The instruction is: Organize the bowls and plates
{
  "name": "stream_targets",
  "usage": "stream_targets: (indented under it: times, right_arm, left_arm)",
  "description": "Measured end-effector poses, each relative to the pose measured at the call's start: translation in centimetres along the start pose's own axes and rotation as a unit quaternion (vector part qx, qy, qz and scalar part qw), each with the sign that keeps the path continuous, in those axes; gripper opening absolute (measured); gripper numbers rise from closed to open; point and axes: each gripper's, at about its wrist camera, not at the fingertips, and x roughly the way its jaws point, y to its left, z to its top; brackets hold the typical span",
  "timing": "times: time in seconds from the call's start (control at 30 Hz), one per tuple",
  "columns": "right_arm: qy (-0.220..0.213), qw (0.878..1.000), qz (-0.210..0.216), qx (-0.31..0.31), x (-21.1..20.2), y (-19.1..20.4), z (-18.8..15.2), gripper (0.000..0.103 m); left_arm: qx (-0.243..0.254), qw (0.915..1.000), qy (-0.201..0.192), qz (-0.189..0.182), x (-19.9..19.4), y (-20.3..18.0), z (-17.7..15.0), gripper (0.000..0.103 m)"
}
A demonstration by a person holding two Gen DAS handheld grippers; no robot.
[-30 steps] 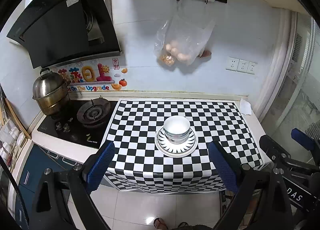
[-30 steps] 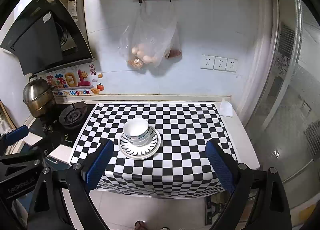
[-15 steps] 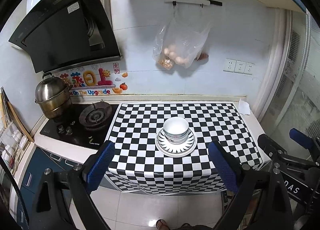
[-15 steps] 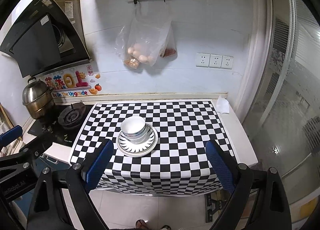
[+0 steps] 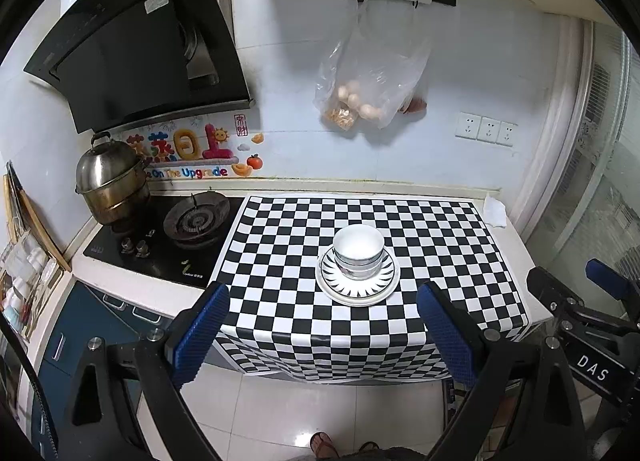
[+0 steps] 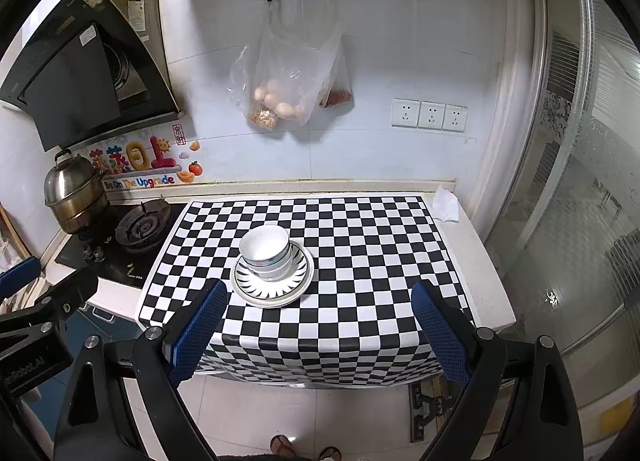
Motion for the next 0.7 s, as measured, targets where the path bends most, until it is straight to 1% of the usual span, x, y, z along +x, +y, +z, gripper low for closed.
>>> stream_targets:
  times: [0.23,0.7]
  right_arm:
    - [0.003,1.000,-0.002,-0.002,0.08,-0.11,0.06,0.095]
    - [0.004,1.000,0.001,-0.002,-0.18,-0.10,-0.02,0.095]
  left_arm:
    - [-0.003,1.0000,0.005,-0.001,0.07,-0.06,-0.31,0.096]
    - [-0.003,1.0000,0.003,0.004,-0.09,-0.10,-0.42,0.096]
